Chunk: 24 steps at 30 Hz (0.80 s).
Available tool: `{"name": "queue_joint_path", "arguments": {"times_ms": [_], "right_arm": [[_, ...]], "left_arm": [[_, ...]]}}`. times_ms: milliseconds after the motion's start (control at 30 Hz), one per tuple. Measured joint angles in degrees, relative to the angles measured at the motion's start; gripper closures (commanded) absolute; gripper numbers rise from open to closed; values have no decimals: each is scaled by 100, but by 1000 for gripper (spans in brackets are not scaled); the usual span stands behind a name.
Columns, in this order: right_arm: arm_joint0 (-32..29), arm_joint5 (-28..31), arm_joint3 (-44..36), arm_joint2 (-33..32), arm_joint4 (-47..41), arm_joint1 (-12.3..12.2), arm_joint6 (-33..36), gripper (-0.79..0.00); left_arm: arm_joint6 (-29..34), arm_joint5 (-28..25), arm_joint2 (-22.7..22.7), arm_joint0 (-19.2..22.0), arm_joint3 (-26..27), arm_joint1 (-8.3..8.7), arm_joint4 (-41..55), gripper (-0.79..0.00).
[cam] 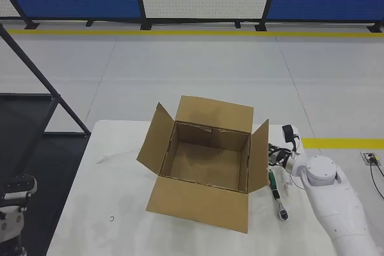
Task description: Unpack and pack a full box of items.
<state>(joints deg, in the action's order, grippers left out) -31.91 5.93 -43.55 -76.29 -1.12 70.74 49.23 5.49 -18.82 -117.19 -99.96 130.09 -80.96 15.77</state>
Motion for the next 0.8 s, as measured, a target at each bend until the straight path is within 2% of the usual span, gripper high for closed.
{"name": "queue_joint_path", "arguments": {"times_ms": [167,700,767,800], "right_arm": [[197,293,336,174,-145,58,222,0],[648,643,941,694,-245,259,285,0],[683,718,976,644,-217,230,187,-74],[684,777,960,604,-186,204,159,-86]], "left_arm": [[17,-1,-43,-30,15,-1,73,-785],[44,-34,-172,-64,-36,-1,236,-785],[45,-32,-172,-69,-41,-2,258,-785],[49,-28,-170,-69,-43,-3,266,-785]]}}
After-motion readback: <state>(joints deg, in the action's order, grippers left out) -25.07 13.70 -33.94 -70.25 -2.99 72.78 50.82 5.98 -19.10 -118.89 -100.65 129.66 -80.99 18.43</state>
